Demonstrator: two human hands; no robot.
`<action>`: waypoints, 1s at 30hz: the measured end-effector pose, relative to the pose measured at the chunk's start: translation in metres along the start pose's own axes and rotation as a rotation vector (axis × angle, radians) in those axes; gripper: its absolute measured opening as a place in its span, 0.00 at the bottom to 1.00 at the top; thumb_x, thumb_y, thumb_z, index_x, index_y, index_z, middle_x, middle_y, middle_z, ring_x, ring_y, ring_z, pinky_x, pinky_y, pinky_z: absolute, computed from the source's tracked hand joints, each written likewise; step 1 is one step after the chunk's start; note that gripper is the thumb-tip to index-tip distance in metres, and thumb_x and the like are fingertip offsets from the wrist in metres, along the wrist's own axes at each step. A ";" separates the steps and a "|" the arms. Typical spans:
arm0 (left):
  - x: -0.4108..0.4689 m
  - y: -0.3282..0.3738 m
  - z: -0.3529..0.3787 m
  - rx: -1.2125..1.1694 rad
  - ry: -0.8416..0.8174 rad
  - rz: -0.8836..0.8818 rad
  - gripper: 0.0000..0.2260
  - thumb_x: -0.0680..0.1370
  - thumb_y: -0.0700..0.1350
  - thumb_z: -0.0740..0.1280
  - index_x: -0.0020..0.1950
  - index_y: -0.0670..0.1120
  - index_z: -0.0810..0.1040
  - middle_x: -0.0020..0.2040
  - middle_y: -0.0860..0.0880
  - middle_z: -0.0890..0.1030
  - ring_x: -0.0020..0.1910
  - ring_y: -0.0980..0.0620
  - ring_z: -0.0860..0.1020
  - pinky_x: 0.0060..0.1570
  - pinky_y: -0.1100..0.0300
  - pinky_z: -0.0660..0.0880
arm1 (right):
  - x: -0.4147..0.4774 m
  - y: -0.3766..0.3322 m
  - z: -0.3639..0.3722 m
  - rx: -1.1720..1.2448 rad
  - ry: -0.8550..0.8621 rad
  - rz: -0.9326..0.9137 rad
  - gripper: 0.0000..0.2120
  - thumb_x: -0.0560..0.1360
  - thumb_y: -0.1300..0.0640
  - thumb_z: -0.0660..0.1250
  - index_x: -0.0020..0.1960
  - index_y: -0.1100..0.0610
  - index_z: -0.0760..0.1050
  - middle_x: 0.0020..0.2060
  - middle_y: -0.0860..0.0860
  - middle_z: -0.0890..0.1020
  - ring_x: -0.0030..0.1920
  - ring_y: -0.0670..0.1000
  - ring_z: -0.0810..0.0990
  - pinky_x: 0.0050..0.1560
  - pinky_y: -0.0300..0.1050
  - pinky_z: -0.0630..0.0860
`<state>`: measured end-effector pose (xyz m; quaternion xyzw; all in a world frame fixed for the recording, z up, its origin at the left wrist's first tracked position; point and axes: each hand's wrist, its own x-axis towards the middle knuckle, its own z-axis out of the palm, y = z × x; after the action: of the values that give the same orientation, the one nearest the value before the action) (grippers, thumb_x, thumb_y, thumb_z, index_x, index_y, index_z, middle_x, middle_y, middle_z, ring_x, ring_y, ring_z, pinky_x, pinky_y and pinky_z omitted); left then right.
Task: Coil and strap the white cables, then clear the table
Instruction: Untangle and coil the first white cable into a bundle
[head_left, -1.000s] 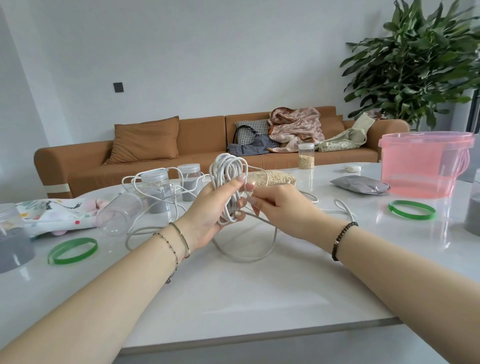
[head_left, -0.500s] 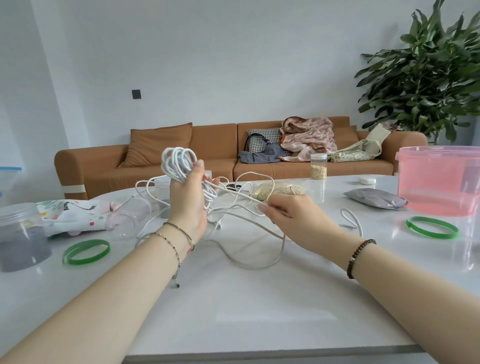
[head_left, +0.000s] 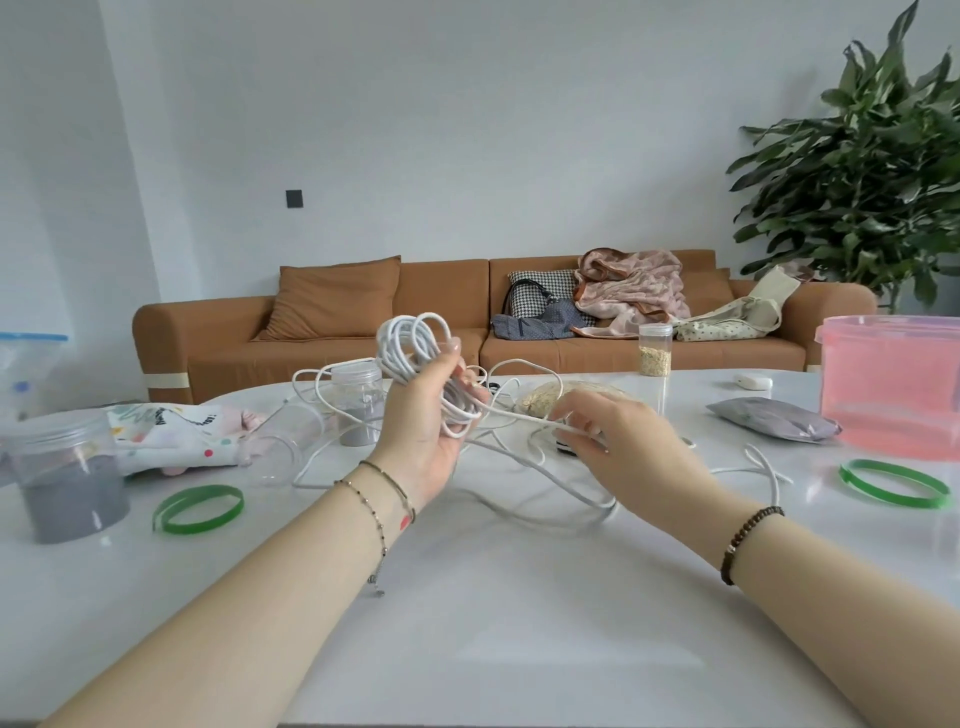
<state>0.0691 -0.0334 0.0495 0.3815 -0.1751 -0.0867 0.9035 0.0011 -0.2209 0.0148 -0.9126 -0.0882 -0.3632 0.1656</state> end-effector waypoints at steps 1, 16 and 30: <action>-0.002 -0.001 0.001 0.015 -0.009 -0.007 0.06 0.80 0.41 0.68 0.43 0.46 0.78 0.32 0.49 0.75 0.28 0.54 0.76 0.34 0.62 0.75 | -0.001 -0.004 0.004 0.095 0.000 -0.024 0.04 0.78 0.55 0.68 0.53 0.49 0.77 0.35 0.40 0.76 0.38 0.43 0.74 0.42 0.43 0.69; -0.001 -0.014 0.000 0.042 -0.155 -0.104 0.10 0.78 0.37 0.69 0.39 0.46 0.72 0.32 0.50 0.67 0.32 0.57 0.67 0.33 0.67 0.69 | -0.009 -0.028 0.002 0.181 0.032 -0.336 0.09 0.80 0.53 0.63 0.52 0.52 0.82 0.35 0.45 0.74 0.37 0.44 0.70 0.39 0.34 0.67; -0.004 -0.012 0.002 0.166 -0.047 -0.049 0.17 0.82 0.46 0.63 0.33 0.46 0.68 0.27 0.51 0.66 0.25 0.54 0.69 0.28 0.63 0.72 | -0.013 -0.034 -0.001 0.241 -0.047 -0.363 0.08 0.82 0.55 0.61 0.55 0.55 0.78 0.38 0.42 0.74 0.38 0.42 0.71 0.41 0.42 0.72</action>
<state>0.0641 -0.0418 0.0411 0.4569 -0.1933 -0.1029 0.8621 -0.0184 -0.1899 0.0144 -0.8635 -0.2977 -0.3526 0.2035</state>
